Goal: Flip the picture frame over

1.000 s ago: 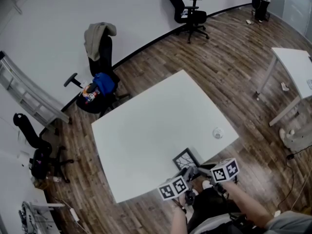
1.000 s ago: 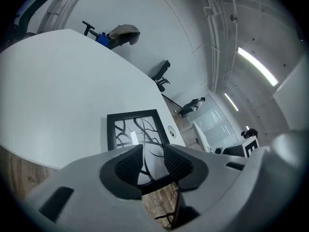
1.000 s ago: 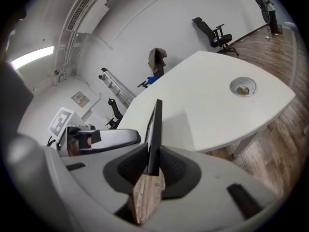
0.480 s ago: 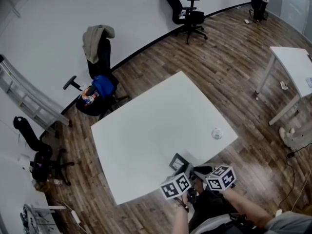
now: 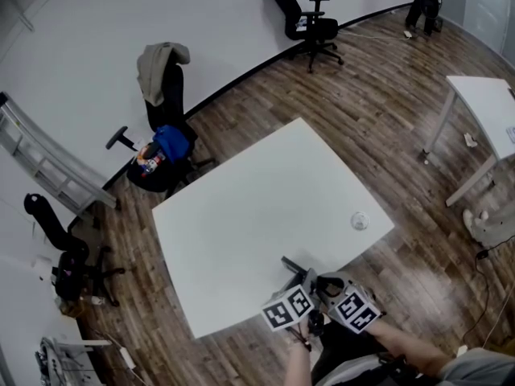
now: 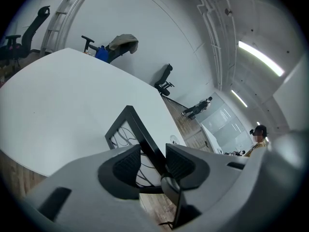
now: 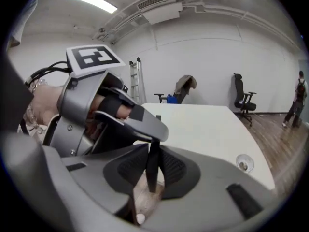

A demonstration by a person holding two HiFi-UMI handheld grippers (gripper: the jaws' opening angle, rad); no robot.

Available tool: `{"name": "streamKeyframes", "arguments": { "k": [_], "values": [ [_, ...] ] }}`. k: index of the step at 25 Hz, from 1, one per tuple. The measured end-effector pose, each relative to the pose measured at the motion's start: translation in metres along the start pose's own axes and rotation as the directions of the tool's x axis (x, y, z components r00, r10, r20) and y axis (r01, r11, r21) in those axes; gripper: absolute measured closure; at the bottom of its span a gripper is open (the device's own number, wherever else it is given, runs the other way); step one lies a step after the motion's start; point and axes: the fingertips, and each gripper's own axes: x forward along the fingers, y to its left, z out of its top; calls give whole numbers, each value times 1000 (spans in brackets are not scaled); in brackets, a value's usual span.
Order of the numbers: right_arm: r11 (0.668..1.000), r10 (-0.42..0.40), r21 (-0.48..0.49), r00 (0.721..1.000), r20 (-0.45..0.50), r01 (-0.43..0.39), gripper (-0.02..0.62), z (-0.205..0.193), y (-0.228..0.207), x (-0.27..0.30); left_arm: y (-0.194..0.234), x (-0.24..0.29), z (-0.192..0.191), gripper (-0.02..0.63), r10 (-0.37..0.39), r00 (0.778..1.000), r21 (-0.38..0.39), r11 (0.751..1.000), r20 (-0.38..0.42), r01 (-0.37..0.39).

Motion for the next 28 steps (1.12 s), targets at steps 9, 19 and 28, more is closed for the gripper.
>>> {"name": "streamKeyframes", "arguments": {
  "k": [9,19,28],
  "values": [
    [985,-55,-162,998,1,54,520,-3,16,4,9,-8,-2,459,26,1000,-55,998,-2,-26],
    [962,-52,-268,999,14,54,523,-7,32,9,20,-19,-5,464,6,1000,-123,992,-6,-6],
    [966,53,-252,999,4,-50,495,-11,40,9,25,-23,-8,486,-43,999,-218,975,34,49]
  ]
}}
